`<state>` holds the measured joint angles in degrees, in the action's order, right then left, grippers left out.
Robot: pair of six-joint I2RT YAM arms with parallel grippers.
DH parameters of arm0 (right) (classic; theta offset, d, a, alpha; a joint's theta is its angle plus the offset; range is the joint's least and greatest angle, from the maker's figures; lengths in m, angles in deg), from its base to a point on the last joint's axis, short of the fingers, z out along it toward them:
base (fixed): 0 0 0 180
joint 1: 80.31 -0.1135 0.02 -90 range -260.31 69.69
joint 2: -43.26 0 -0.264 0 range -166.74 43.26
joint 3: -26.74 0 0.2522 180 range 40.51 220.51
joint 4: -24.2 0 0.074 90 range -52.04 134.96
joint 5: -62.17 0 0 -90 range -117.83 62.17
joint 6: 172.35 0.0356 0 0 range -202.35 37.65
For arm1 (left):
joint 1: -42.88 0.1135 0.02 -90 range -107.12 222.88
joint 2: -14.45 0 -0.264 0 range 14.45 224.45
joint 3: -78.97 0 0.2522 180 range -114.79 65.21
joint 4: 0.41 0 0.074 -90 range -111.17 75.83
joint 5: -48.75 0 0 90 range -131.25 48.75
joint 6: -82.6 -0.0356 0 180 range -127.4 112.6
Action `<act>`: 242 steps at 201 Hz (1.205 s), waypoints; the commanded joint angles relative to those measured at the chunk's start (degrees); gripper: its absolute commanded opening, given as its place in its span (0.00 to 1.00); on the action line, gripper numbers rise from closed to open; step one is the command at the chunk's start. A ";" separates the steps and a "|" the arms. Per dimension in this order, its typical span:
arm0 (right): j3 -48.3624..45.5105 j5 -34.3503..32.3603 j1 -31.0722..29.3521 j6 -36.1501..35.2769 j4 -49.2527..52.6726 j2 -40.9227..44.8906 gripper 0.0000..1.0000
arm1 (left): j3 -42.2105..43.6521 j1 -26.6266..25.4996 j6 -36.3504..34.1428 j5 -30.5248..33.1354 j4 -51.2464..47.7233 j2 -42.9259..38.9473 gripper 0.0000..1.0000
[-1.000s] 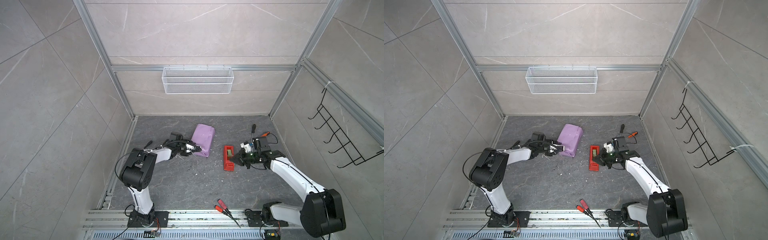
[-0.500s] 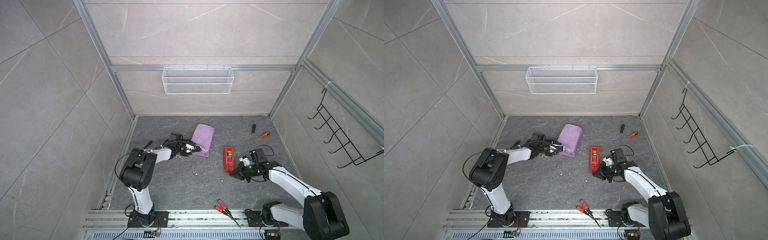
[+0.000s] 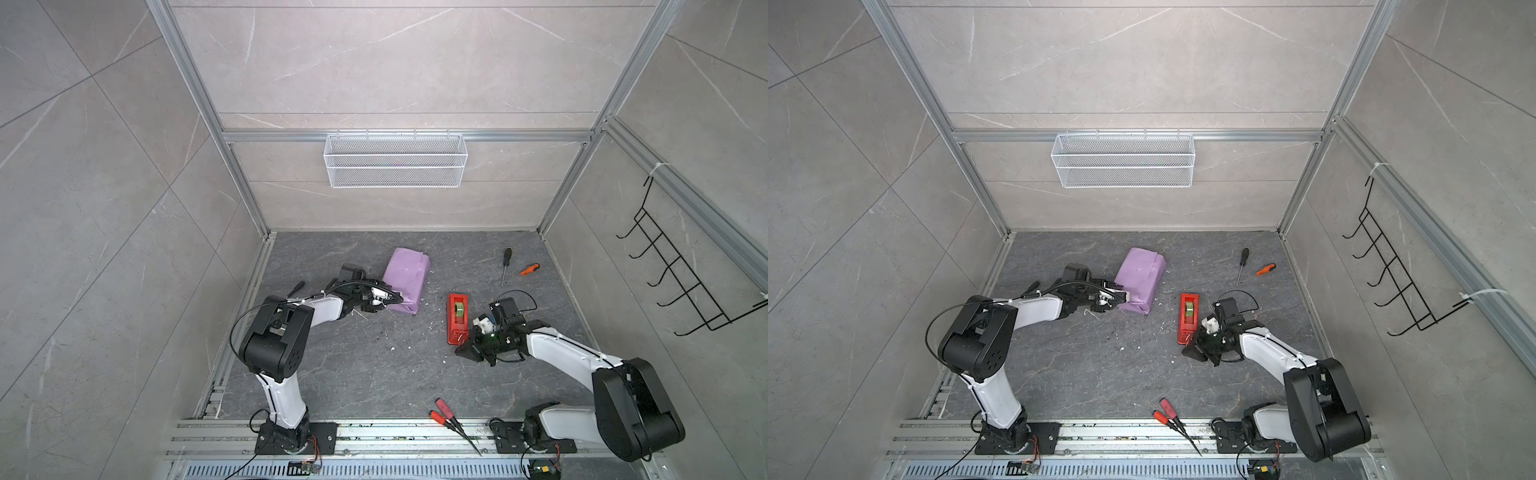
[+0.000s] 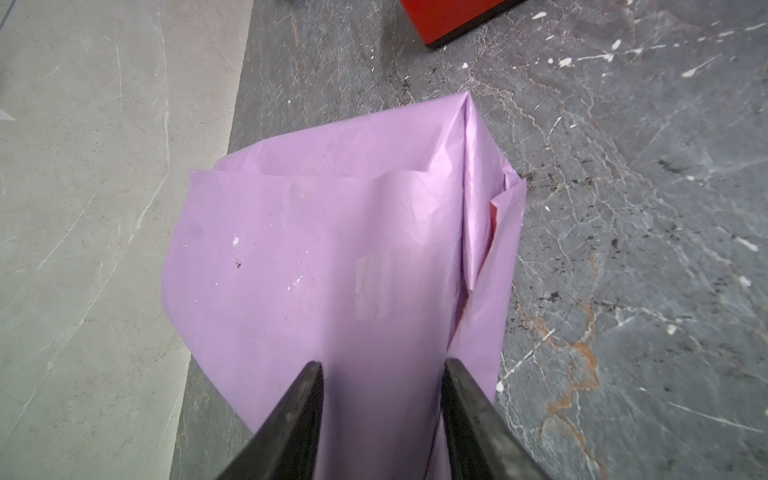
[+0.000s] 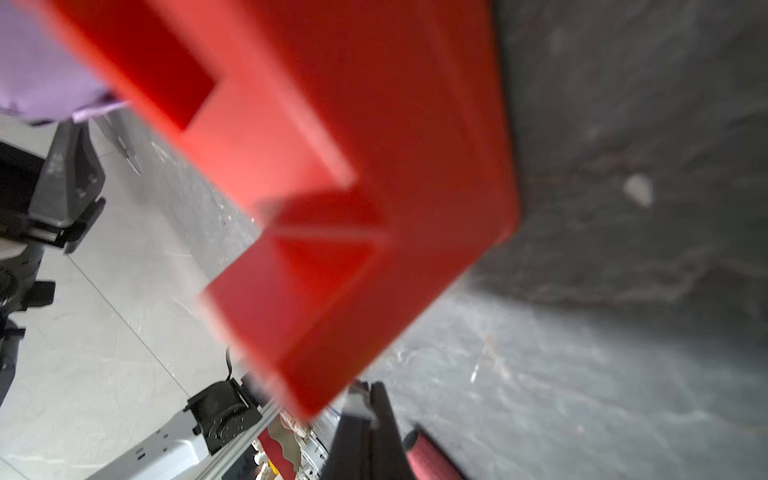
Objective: Wrap the gift box in paper
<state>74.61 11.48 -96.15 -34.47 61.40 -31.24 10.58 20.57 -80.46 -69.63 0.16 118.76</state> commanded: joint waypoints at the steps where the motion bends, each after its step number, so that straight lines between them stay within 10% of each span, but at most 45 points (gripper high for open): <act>1: 1.65 -1.65 -1.66 0.28 4.13 3.15 0.00 | 1.46 -0.12 0.81 3.34 -7.16 2.76 0.49; 56: -4.73 -11.94 -2.05 1.78 -7.78 -7.86 0.00 | 1.98 -0.13 0.92 3.14 -7.03 2.48 0.49; 142: 1.34 -7.73 -12.37 4.42 -3.01 9.35 0.00 | 1.57 -0.56 1.25 3.16 -6.95 2.65 0.49; 242: 30.81 -12.05 -17.16 10.75 -24.18 -25.13 0.00 | 2.00 -0.55 1.51 3.05 -6.42 2.52 0.49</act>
<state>100.01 1.95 -112.98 -25.42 40.33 -50.84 10.63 20.25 -80.43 -69.37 0.27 118.76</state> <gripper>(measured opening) 0.034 0.495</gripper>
